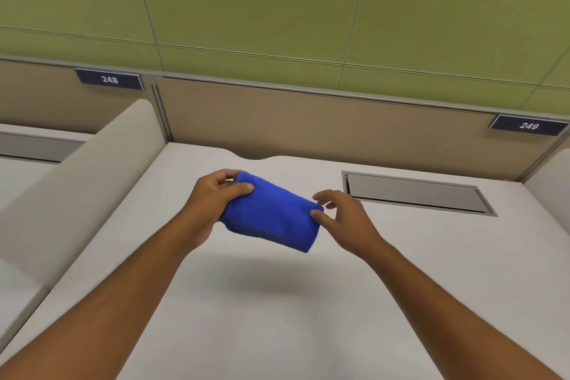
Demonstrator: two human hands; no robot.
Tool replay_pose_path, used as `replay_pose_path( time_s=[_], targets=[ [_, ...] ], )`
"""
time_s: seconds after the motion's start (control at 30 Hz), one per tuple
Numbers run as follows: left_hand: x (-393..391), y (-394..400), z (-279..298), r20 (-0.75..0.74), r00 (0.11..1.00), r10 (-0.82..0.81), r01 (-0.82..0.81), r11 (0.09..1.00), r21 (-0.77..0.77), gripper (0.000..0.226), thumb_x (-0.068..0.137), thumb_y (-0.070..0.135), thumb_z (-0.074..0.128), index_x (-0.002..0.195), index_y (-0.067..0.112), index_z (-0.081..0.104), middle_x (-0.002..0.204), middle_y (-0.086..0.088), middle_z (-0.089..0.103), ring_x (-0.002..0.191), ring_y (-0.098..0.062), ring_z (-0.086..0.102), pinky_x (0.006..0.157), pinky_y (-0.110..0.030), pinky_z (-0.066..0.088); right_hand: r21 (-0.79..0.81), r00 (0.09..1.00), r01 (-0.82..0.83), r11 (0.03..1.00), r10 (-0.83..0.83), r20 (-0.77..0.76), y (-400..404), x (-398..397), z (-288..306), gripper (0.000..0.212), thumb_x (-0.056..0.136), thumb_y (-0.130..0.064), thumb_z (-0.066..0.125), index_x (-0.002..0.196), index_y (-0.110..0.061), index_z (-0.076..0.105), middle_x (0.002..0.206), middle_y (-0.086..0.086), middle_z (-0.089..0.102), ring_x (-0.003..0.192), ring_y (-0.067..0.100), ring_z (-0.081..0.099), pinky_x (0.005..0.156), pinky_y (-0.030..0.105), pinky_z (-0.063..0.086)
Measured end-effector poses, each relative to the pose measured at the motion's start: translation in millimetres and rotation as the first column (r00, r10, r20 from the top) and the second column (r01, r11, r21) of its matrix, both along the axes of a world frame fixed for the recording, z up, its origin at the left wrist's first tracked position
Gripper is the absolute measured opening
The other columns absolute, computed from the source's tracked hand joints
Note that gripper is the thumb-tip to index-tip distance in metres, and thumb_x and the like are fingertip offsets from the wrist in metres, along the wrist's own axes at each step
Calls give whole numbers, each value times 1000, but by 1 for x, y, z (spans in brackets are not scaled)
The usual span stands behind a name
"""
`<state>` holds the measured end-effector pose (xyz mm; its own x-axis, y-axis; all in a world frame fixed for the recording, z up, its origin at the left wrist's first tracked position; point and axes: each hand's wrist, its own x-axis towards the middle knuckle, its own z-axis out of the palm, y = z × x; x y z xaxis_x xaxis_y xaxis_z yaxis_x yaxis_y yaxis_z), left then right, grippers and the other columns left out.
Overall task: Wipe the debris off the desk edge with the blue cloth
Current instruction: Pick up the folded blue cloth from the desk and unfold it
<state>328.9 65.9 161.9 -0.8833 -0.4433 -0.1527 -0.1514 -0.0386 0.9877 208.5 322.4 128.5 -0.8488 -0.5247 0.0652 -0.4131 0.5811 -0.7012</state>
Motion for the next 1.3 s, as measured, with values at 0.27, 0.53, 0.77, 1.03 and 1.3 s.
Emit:
replay_pose_path(
  time_s=[0.27, 0.53, 0.77, 1.03, 1.3],
  targets=[
    [83, 35, 13, 32, 976, 214, -216, 970, 109, 38, 80, 27, 88, 113, 20, 68, 93, -7, 82, 82, -24, 80, 61, -31, 61, -457, 974, -110, 882, 187, 125, -51, 152, 31, 34, 94, -39, 75, 126, -35, 61, 125, -18, 62, 108, -2, 66, 81, 14, 56],
    [161, 29, 12, -80, 990, 117, -78, 921, 382, 28, 98, 30, 65, 113, 12, 79, 112, -17, 79, 107, -28, 76, 80, -32, 62, -498, 945, -71, 864, 218, 243, -83, 206, 27, 55, 87, -34, 84, 138, -32, 64, 132, -17, 70, 119, 1, 67, 89, 16, 59],
    [204, -12, 15, -95, 995, 12, 6, 982, 188, 29, 97, 26, 70, 125, 22, 75, 119, -6, 79, 114, -25, 73, 104, -45, 56, -559, 917, -37, 828, 250, 311, -130, 228, 33, 32, 95, -28, 77, 128, -30, 75, 116, -11, 81, 108, 10, 77, 94, 28, 61],
    [244, -84, 11, -79, 995, 59, -66, 994, -90, 46, 87, 27, 82, 131, 28, 71, 118, 8, 79, 114, -15, 72, 98, -45, 60, -605, 900, 47, 795, 229, 371, -201, 266, 40, 22, 107, -20, 60, 114, -32, 76, 109, -5, 82, 105, 14, 78, 80, 21, 63],
    [256, -149, -2, -76, 991, 106, -107, 994, -6, 24, 99, 7, 62, 108, 19, 80, 94, -4, 82, 91, -25, 79, 81, -37, 65, -528, 936, 84, 845, 115, 332, -245, 286, 39, 21, 99, -14, 71, 119, -19, 74, 109, 0, 81, 101, 16, 79, 80, 28, 66]
  ],
)
